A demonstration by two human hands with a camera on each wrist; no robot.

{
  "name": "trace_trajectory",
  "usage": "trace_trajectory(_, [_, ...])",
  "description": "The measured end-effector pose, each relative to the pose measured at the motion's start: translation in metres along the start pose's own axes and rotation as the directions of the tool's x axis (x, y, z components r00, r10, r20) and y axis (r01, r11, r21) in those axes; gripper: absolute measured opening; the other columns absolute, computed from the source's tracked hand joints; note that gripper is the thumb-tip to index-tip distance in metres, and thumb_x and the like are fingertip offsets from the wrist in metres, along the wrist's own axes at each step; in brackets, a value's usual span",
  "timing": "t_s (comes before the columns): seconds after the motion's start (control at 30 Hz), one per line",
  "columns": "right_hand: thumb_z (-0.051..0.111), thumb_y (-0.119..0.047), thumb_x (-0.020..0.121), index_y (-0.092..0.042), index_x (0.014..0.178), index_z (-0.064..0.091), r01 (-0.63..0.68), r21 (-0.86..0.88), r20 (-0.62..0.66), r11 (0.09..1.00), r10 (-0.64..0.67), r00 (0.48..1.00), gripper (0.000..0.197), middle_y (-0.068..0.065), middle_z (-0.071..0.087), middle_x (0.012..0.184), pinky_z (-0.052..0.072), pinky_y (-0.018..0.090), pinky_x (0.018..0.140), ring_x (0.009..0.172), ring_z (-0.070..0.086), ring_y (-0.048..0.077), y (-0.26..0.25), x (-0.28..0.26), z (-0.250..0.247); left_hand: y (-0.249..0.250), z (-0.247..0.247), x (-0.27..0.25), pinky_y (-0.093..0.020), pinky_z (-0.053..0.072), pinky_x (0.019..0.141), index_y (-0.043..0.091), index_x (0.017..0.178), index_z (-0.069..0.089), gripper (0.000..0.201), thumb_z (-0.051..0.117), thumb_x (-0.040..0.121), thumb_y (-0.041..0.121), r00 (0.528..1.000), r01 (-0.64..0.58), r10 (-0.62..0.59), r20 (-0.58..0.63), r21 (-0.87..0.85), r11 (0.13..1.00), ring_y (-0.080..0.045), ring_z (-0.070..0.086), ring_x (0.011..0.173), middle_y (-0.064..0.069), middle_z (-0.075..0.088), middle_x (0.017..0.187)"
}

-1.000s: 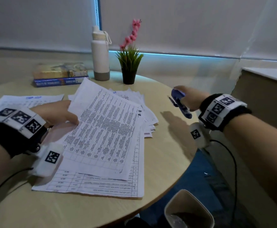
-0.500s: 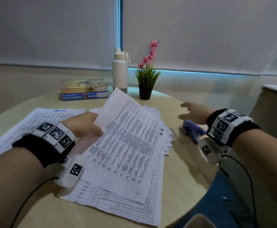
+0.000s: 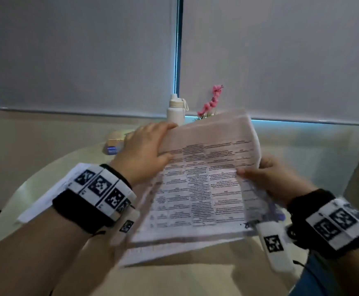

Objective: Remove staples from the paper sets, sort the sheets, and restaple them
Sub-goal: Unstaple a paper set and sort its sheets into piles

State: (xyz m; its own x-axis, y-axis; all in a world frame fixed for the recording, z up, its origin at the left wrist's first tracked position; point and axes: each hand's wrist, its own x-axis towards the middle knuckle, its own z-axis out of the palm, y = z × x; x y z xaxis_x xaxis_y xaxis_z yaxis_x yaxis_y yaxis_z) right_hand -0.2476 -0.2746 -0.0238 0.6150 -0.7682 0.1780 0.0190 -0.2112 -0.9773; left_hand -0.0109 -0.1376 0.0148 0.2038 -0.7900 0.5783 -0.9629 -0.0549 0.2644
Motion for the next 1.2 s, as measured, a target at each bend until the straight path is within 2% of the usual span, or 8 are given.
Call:
trace_trajectory(0.2, [0.049, -0.004, 0.092, -0.008, 0.100, 0.066, 0.190, 0.393, -0.278, 0.900, -0.081, 0.957, 0.019, 0.011, 0.074, 0.093, 0.059, 0.030, 0.069, 0.083, 0.072, 0.020, 0.016, -0.024, 0.016, -0.013, 0.009, -0.013, -0.052, 0.014, 0.120, 0.028, 0.152, 0.019, 0.089, 0.073, 0.081, 0.029, 0.916, 0.118, -0.235, -0.325, -0.343, 0.932, -0.022, 0.006, 0.150, -0.001, 0.009, 0.162])
trace_trajectory(0.33, [0.043, -0.011, 0.097, -0.002, 0.120, 0.059, 0.213, 0.632, -0.268, 0.745, -0.047, 0.962, 0.029, 0.017, 0.067, 0.114, 0.052, 0.045, 0.092, 0.105, 0.066, 0.025, 0.028, -0.029, 0.035, 0.000, 0.019, -0.011, -0.044, 0.033, 0.111, 0.027, 0.153, 0.008, 0.097, 0.074, 0.083, 0.022, 0.826, 0.308, -0.561, 0.043, -0.869, 0.387, -0.023, 0.034, 0.140, -0.001, 0.022, 0.159])
trace_trajectory(0.4, [0.043, -0.013, 0.097, -0.006, 0.129, 0.053, 0.159, 0.674, -0.256, 0.722, 0.026, 0.966, 0.034, 0.013, 0.063, 0.125, 0.047, 0.047, 0.097, 0.114, 0.061, 0.027, 0.037, -0.028, 0.045, 0.005, 0.026, -0.006, -0.044, 0.052, 0.093, 0.014, 0.146, 0.031, 0.069, 0.068, 0.087, 0.014, 0.820, 0.313, -0.510, 0.259, -0.949, 0.022, -0.024, 0.059, 0.118, -0.010, 0.052, 0.141])
trace_trajectory(0.47, [0.046, -0.009, 0.095, -0.012, 0.132, 0.052, 0.150, 0.677, -0.234, 0.720, 0.019, 0.972, 0.038, 0.007, 0.064, 0.125, 0.054, 0.038, 0.087, 0.112, 0.063, 0.023, 0.044, -0.030, 0.055, 0.007, 0.030, -0.002, -0.043, 0.059, 0.083, 0.002, 0.132, 0.053, 0.042, 0.060, 0.090, 0.003, 0.847, 0.262, -0.438, 0.301, -0.954, -0.149, -0.030, 0.067, 0.105, -0.018, 0.065, 0.125])
trace_trajectory(0.67, [0.072, -0.025, 0.069, -0.007, 0.120, 0.058, 0.190, 0.453, -0.322, 0.871, -0.039, 0.946, 0.056, 0.014, 0.068, 0.114, 0.056, 0.030, 0.071, 0.098, 0.065, 0.026, 0.053, -0.038, 0.023, -0.014, 0.008, -0.008, -0.038, 0.059, 0.082, 0.001, 0.110, 0.065, 0.028, 0.060, 0.085, -0.011, 0.895, 0.234, -0.433, 0.107, -0.939, 0.253, -0.025, 0.073, 0.088, -0.015, 0.073, 0.105])
trace_trajectory(0.8, [0.093, -0.043, 0.031, -0.007, 0.111, 0.061, 0.008, 0.375, -0.039, 0.927, 0.007, 0.999, 0.093, 0.008, 0.071, 0.091, 0.056, 0.027, 0.060, 0.068, 0.067, 0.017, 0.032, -0.039, -0.007, -0.023, -0.011, -0.014, -0.045, 0.057, 0.087, 0.004, 0.112, 0.063, 0.040, 0.071, 0.075, -0.008, 0.943, 0.287, -0.269, 0.195, -0.884, 0.369, -0.029, 0.072, 0.094, -0.014, 0.074, 0.104])
trace_trajectory(0.9, [0.094, -0.039, 0.039, -0.006, 0.113, 0.063, 0.028, 0.300, 0.084, 0.953, -0.056, 0.995, 0.087, 0.014, 0.071, 0.106, 0.059, 0.034, 0.070, 0.088, 0.071, 0.028, 0.023, -0.037, 0.001, -0.014, -0.011, -0.018, -0.047, 0.058, 0.084, 0.006, 0.120, 0.052, 0.060, 0.078, 0.068, -0.005, 0.959, 0.271, -0.197, 0.204, -0.865, 0.421, -0.030, 0.072, 0.097, -0.015, 0.072, 0.108])
trace_trajectory(1.2, [0.089, -0.041, 0.047, -0.014, 0.100, 0.071, 0.271, 0.274, -0.134, 0.922, -0.243, 0.961, 0.062, 0.011, 0.073, 0.102, 0.057, 0.029, 0.072, 0.092, 0.071, 0.026, 0.010, -0.041, 0.033, 0.005, -0.017, -0.029, -0.036, 0.060, 0.080, 0.017, 0.132, 0.033, 0.062, 0.067, 0.082, 0.005, 0.981, 0.056, -0.191, -0.044, -0.870, 0.489, -0.022, 0.069, 0.102, -0.010, 0.063, 0.118])
